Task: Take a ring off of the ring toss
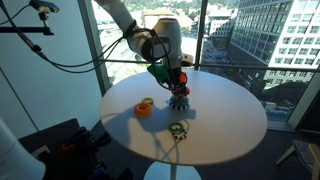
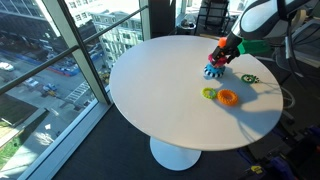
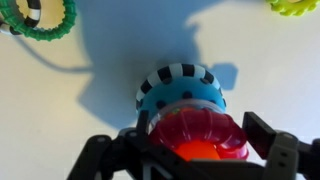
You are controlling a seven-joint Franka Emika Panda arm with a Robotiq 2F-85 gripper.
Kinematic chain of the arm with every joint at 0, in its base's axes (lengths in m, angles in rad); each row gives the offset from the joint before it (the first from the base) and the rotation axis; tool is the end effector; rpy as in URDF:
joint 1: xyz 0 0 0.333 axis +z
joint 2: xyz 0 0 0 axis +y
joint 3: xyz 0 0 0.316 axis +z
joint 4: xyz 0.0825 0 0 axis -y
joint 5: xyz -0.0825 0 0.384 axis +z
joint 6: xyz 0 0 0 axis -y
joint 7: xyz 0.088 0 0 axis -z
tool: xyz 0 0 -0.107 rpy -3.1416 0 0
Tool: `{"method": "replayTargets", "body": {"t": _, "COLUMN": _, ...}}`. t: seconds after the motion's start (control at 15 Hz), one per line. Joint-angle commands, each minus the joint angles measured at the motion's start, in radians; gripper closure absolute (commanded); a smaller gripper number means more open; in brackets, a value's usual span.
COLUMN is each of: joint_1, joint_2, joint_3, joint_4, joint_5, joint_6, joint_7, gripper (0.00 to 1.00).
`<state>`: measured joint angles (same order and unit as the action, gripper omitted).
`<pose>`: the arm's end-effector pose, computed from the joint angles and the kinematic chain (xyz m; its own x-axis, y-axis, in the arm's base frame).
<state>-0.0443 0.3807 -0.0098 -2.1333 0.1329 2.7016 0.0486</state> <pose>0.5913 -0.0364 0.2445 0.9593 -0.2188 0.1784 -0.2069 -0.9748 -0.0830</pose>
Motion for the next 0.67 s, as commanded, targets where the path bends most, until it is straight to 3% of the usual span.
{"method": "replayTargets", "body": {"t": 0.0, "joint_1": 0.002, "joint_2": 0.008, "joint_3": 0.001, "joint_4": 0.012, "joint_5": 0.01, "joint_6": 0.02, "joint_7": 0.025, "gripper": 0.34}}
{"method": "replayTargets", "body": {"t": 0.6, "joint_1": -0.005, "joint_2": -0.03, "joint_3": 0.009, "joint_4": -0.01, "joint_5": 0.015, "joint_6": 0.011, "joint_7": 0.01, "gripper": 0.36}}
